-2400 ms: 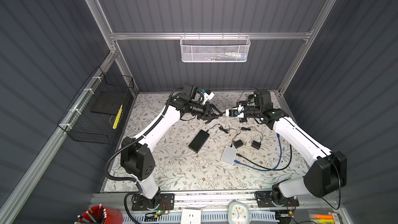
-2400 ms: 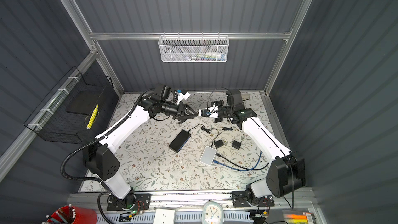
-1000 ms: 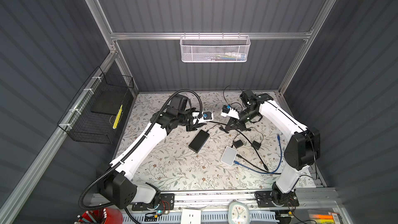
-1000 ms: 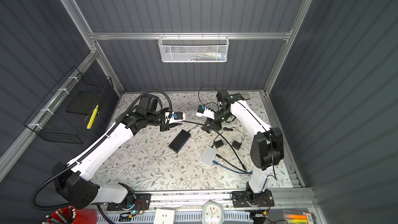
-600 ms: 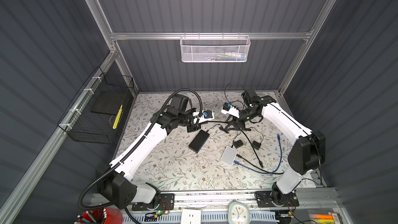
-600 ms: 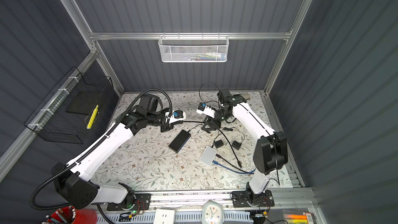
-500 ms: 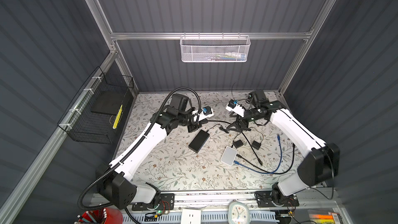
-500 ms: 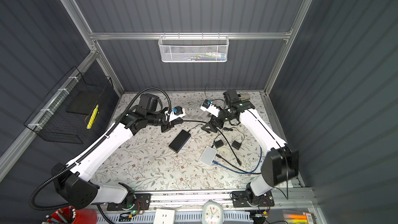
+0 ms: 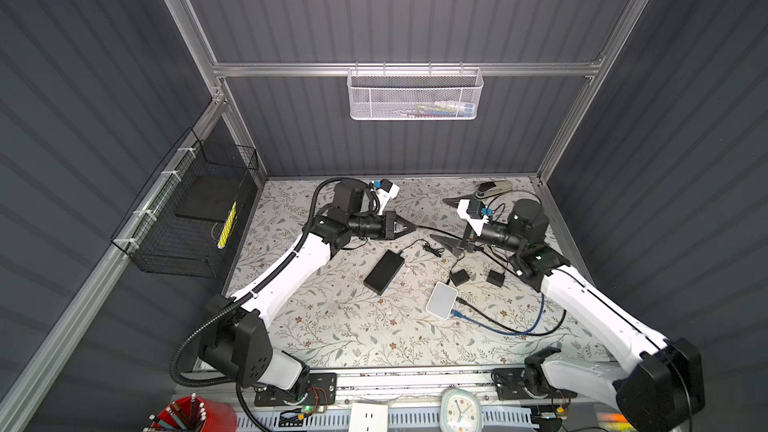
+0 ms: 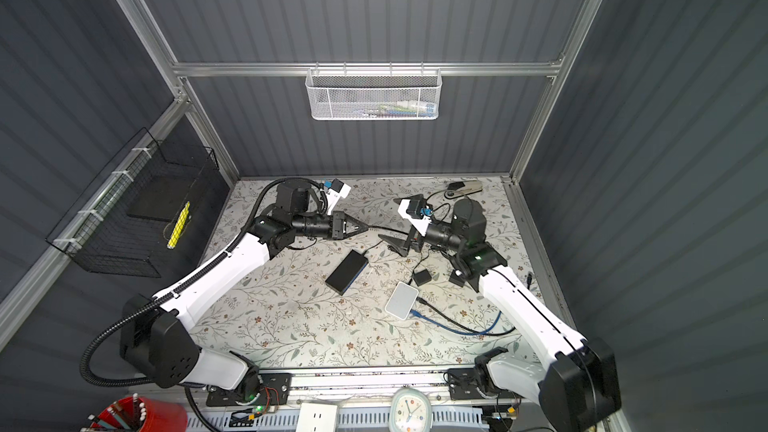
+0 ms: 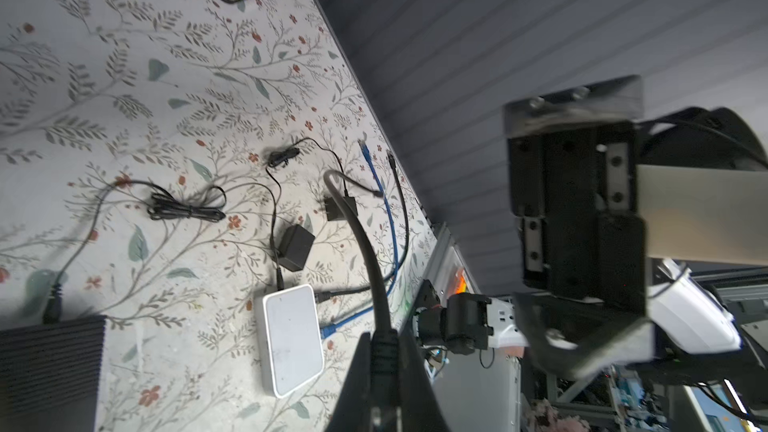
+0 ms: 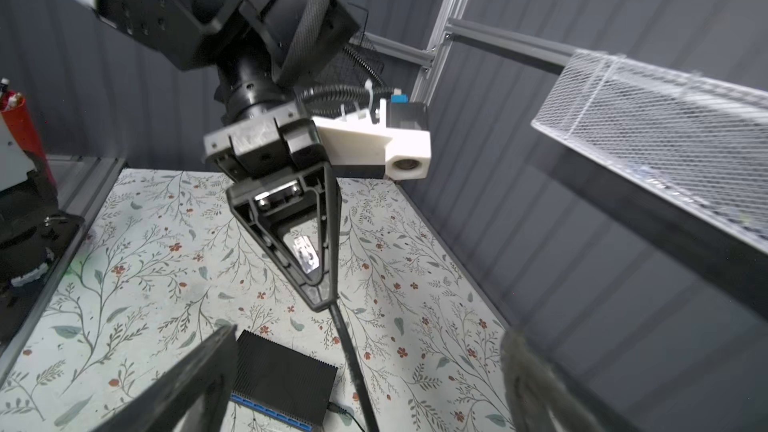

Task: Insert the plug into the switch port
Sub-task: 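Grasp the ethernet plug end with the right gripper while the left holds the cable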

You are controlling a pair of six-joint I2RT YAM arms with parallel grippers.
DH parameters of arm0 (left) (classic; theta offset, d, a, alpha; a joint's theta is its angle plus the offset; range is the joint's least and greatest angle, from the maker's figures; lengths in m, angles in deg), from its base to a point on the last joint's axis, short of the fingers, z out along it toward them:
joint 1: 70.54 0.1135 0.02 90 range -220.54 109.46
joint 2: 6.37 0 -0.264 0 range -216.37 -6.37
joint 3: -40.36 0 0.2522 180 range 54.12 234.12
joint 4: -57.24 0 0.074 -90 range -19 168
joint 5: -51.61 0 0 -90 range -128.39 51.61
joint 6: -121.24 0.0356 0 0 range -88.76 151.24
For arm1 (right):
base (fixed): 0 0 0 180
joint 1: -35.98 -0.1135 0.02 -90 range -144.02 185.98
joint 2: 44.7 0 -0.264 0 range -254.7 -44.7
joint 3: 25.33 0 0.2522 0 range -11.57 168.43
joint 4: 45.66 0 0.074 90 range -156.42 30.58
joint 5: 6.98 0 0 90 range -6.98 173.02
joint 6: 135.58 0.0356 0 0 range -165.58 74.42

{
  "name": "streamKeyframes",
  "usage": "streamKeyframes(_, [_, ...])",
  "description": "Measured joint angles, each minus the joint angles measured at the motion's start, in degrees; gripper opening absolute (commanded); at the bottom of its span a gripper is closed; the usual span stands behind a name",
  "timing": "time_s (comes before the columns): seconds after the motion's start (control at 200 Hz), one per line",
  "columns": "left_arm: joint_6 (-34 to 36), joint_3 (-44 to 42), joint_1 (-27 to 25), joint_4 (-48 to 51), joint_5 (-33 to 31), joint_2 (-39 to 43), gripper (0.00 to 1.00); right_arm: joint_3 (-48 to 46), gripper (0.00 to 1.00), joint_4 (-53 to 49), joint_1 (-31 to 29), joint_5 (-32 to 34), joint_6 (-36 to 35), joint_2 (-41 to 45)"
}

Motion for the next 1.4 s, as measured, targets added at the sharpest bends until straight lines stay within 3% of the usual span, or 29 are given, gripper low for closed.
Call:
streamKeyframes(0.115, [-0.4,2.1,0.0,0.5,3.0,-0.9,0.0,8.0,0.68,-12.1,-2.5,-0.9,-11.6,-7.0])
streamKeyframes(0.185, [-0.4,2.6,0.0,0.5,4.0,-1.5,0.0,11.5,0.6,-17.2,-4.0,-0.7,-15.8,-8.9])
streamKeyframes(0.275, [-0.4,2.6,0.0,0.8,4.9,-1.7,0.0,12.2,0.48,-20.7,-4.7,-0.4,-18.8,-8.6])
streamKeyframes(0.38, [-0.4,2.7,0.0,0.9,5.6,-1.7,0.0,12.2,0.18,-23.3,-4.7,0.4,-21.6,-8.4])
streamKeyframes(0.51, [-0.6,2.6,-0.2,2.0,6.2,-1.9,0.0,12.1,0.0,-24.1,-4.6,2.2,-23.0,-8.2])
streamKeyframes(0.55, [-0.9,2.6,-0.2,1.9,6.3,-2.0,0.0,12.0,0.0,-23.9,-4.6,2.6,-23.2,-8.1])
streamKeyframes(0.58, [-1.0,2.6,-0.2,1.9,6.4,-2.0,0.06,11.9,0.0,-23.7,-4.6,3.2,-22.9,-7.9])
streamKeyframes(0.655, [-1.1,2.7,-0.2,1.9,6.6,-2.0,0.38,11.5,0.0,-23.1,-4.7,3.9,-22.7,-7.4])
streamKeyframes(0.72, [-0.9,3.4,0.2,3.1,6.6,-2.0,0.59,10.9,0.0,-23.0,-4.7,4.6,-22.6,-6.6])
streamKeyframes(0.84, [-1.9,3.2,3.9,4.0,7.1,-0.3,0.74,9.9,0.0,-23.5,-4.3,4.9,-22.7,-4.7])
streamKeyframes(0.965, [-2.9,2.6,8.0,3.3,7.9,2.8,0.73,9.9,0.0,-24.2,-4.2,4.9,-23.2,-3.8])
streamKeyframes(1.171, [-6.7,0.0,7.0,-2.3,11.5,3.9,0.72,9.9,0.0,-24.7,-4.2,4.9,-24.0,-3.7])
streamKeyframes(1.401, [-7.0,-0.3,4.0,-2.2,12.6,2.9,0.55,10.2,0.0,-26.7,-4.2,4.6,-24.5,-4.3])
